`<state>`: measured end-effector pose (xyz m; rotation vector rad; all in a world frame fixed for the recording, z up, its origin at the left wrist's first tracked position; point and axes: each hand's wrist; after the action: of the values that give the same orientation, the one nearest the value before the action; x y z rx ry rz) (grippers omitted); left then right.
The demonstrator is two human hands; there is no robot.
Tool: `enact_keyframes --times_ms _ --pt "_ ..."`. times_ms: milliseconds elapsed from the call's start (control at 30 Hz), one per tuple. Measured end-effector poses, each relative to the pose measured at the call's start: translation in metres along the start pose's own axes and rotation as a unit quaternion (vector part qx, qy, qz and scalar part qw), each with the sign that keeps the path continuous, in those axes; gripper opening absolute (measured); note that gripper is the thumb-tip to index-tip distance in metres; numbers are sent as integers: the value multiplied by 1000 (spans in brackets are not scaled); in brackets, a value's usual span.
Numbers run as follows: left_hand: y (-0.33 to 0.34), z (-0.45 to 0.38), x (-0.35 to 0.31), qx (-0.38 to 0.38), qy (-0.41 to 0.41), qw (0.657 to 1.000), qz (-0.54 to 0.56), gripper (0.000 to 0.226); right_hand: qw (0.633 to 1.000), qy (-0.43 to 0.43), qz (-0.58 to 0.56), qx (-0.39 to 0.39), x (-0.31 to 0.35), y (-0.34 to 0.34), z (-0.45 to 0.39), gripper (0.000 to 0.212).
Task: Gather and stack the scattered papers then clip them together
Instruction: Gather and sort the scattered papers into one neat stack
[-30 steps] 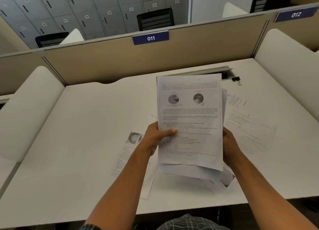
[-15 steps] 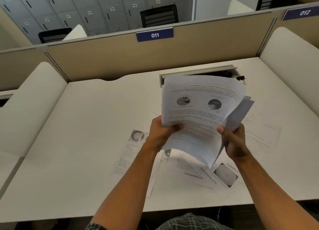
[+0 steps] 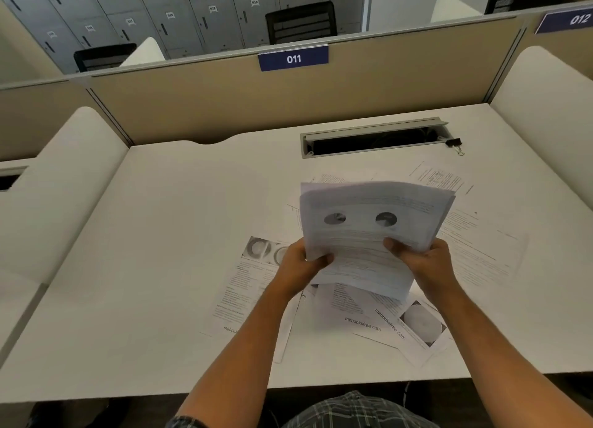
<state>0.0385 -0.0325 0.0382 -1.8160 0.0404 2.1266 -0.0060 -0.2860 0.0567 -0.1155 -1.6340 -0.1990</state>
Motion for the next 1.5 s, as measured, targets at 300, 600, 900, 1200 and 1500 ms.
enact_keyframes --times_ms 300,600,900,1200,1500 --pt "-55 -10 34 -164 -209 872 -411 59 993 65 -8 -102 -14 -10 -5 18" --pt "-88 -3 45 -188 -329 815 -439 127 993 72 -18 -89 -17 -13 -2 18" --pt "-101 -13 43 -202 -343 849 -348 90 995 61 -20 -73 -15 -15 -2 26" --pt "-120 -20 38 -313 -105 920 -213 14 992 75 -16 -101 -23 -23 -6 22" --pt "-117 -38 13 -331 -61 932 133 21 990 86 -7 -111 -28 -22 -8 20"
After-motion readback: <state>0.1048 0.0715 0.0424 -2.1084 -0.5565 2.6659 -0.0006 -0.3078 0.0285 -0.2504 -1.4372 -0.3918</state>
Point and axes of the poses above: each hand's wrist, its own z-axis away from the middle knuckle, its own y-axis out of the palm, x = y × z, and after that the axes turned 1 degree about x, right-handed
